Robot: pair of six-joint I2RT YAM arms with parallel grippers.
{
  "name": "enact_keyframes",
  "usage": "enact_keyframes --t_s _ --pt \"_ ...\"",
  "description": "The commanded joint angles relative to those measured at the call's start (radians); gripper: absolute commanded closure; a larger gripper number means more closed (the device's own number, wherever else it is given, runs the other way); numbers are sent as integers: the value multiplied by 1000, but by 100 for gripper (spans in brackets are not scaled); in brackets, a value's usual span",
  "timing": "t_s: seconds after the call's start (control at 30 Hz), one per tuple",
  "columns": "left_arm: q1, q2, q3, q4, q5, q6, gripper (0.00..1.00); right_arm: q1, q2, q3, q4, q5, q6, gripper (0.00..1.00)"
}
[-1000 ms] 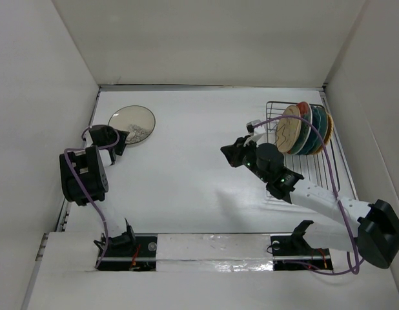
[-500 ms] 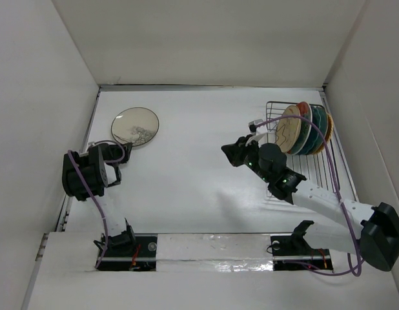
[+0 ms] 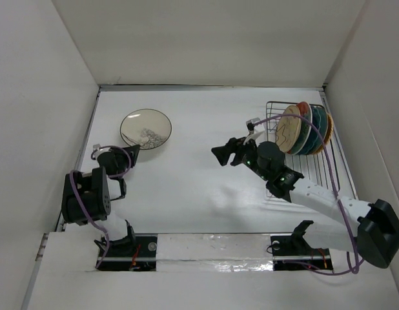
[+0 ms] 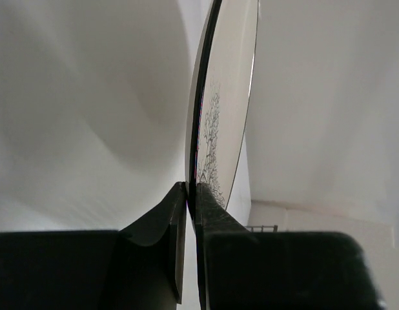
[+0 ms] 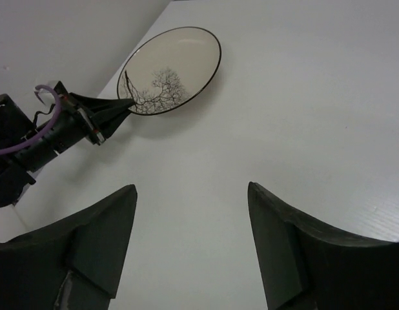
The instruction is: Load the plates into the dish rack
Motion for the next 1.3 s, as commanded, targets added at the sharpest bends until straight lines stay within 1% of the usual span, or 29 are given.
enact_keyframes --t_s 0.0,0.03,0.1,0.13,0.2,0.23,0.3,0.33,0.37,0.43,0.47,0.5,0.53,0.57,0.67,0.73,0.8,0.83,0.87,0.93,1.0,1.03,1.07,1.1,1.2,1.23,1.27 --pt "-15 -119 -21 216 71 -42 100 -3 93 92 46 -49 60 21" --pt "-15 -129 -30 209 79 -43 100 -3 119 116 46 -50 80 15" --pt "-27 -157 -69 237 99 -63 100 -3 179 187 65 -53 143 11" --pt "-27 -166 -82 253 112 -72 100 -3 240 210 75 -59 154 7" --pt "-27 -208 -115 277 157 -88 100 -3 308 282 86 -50 177 4" --pt "-36 -226 -124 276 174 -94 100 -14 369 305 82 -47 182 2" --pt "-36 -313 -141 224 220 -79 100 -31 428 355 63 -76 197 2" --pt "-36 -351 -145 136 232 -39 100 -55 455 406 54 -99 204 1" --pt "-36 -445 -147 71 246 -8 100 -66 504 428 49 -165 218 1" --pt "-36 -543 -142 -70 251 61 100 -77 552 483 48 -207 232 1" --pt "-36 -635 -145 -165 266 107 100 -77 593 497 45 -236 234 1" --pt "-36 -678 -144 -207 277 127 100 -77 610 511 36 -241 232 1" --pt "-36 -714 -141 -289 286 144 100 -77 623 518 31 -239 235 1" --pt "-36 -775 -133 -320 306 164 100 -77 633 521 39 -256 249 1" --pt "-36 -844 -127 -377 336 176 100 -66 652 512 77 -283 269 1" --pt "-36 -861 -122 -382 367 172 100 -66 663 514 95 -334 269 2" --pt "-36 -869 -118 -388 405 171 100 -57 661 491 166 -395 267 5" --pt "-36 -869 -115 -390 416 170 100 -57 657 483 186 -409 267 10" --pt "-36 -866 -112 -391 428 171 100 -57 660 479 222 -426 264 12" --pt "-36 -866 -110 -390 464 164 100 -57 681 474 247 -478 272 24" --pt "-36 -863 -110 -373 496 156 100 -57 699 471 304 -536 303 30" --pt "-36 -864 -109 -368 507 153 100 -57 710 463 324 -555 316 38" --pt "-36 -866 -104 -367 516 150 100 -57 735 462 386 -579 351 42" --pt "-36 -866 -103 -362 534 148 100 -57 748 460 414 -636 369 43" --pt "-36 -864 -86 -350 580 135 100 -37 761 454 479 -684 392 55" --pt "-36 -864 -80 -350 593 136 100 -37 752 446 485 -687 390 65" --pt "-36 -872 -64 -362 602 141 100 -37 743 431 496 -687 389 71"
